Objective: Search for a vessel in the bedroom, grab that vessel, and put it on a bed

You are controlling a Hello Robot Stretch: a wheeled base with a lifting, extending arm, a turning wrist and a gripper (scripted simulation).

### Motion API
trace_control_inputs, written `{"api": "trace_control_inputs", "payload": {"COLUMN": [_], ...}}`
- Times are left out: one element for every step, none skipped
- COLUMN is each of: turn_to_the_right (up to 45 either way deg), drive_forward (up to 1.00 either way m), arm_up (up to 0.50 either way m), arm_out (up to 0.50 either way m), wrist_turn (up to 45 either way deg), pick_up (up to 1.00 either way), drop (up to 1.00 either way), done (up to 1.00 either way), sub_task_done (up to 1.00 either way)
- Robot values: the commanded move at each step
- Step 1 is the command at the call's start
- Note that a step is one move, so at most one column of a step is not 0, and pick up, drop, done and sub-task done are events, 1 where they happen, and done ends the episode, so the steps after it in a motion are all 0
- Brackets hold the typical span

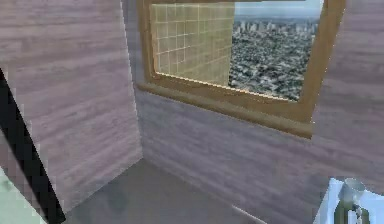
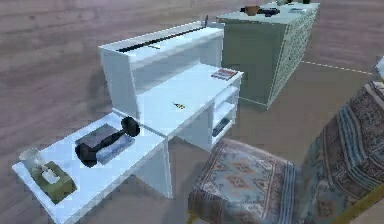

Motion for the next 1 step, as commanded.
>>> {"api": "trace_control_inputs", "payload": {"turn_to_the_right": [45.0], "drive_forward": [0.0], "arm_up": [0.0], "arm_out": [0.0], "wrist_turn": [0.0], "pick_up": [0.0], "drop": [0.0], "done": [0.0], "sub_task_done": [0.0]}}
